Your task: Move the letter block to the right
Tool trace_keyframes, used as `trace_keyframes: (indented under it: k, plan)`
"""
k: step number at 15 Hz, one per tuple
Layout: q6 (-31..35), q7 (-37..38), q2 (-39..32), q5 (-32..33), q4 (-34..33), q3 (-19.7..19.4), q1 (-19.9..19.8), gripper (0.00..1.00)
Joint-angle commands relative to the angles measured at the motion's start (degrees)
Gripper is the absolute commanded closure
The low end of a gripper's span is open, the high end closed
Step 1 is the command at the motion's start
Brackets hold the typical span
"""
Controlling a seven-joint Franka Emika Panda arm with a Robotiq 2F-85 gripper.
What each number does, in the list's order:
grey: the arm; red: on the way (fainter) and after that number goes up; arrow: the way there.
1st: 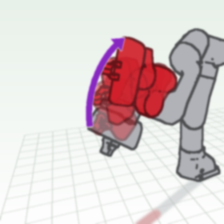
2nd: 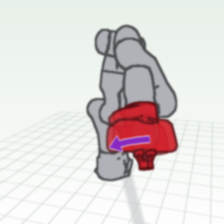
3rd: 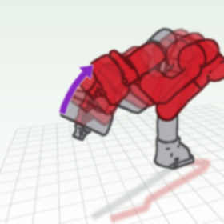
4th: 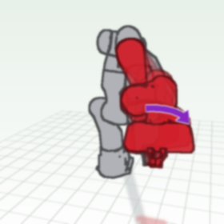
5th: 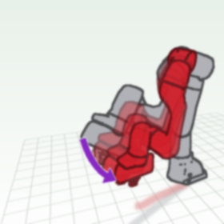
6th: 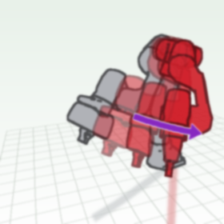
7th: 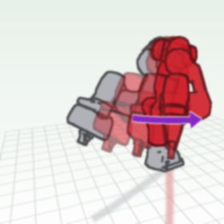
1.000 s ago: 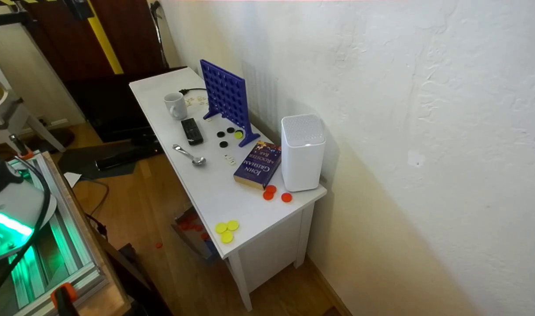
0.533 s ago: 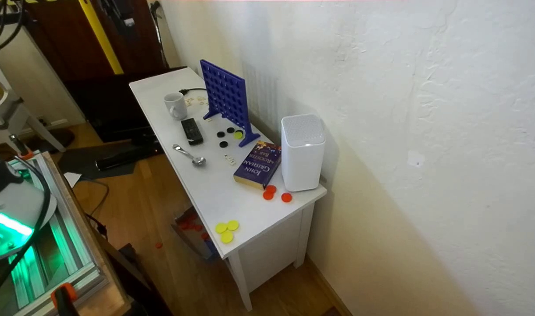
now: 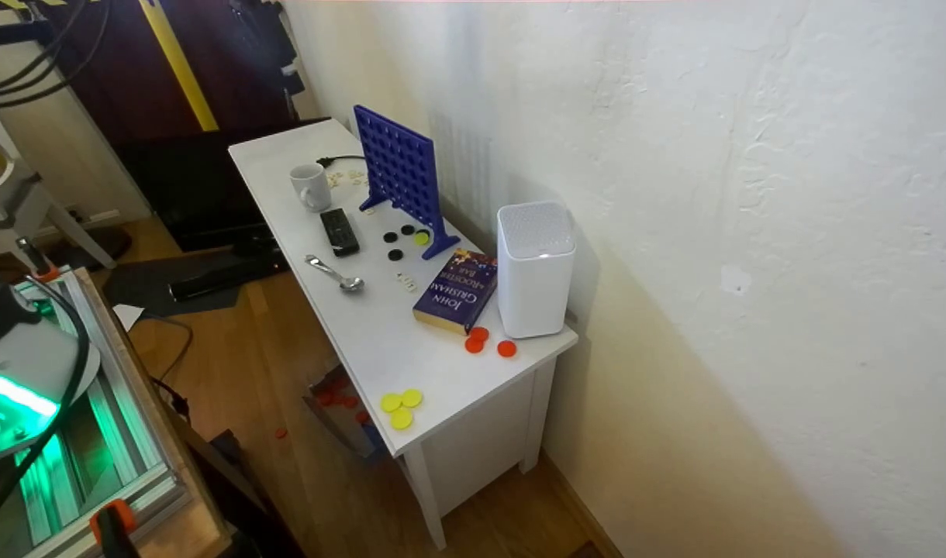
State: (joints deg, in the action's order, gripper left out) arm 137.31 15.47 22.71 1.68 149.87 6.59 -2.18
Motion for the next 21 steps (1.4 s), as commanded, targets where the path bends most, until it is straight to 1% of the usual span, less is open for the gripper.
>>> trace_keyframes:
  k: [1, 6, 12, 15, 21]
  plan:
    - [5.8, 2.0, -2.1, 0.0, 0.8, -0.4, -0.2, 0.0]
    - [10.0, 3.6, -4.5, 1.1, 1.0, -0.2, -0.8, 0.0]
    - [10.1, 3.9, -6.1, 1.7, 1.7, -0.6, -2.0, 0.0]
    - [8.3, 2.4, -5.7, -0.1, 1.3, -0.6, -0.4, 0.0]
    - [6.3, 1.3, -7.4, 0.6, -2.4, 2.8, 4.1, 0.0]
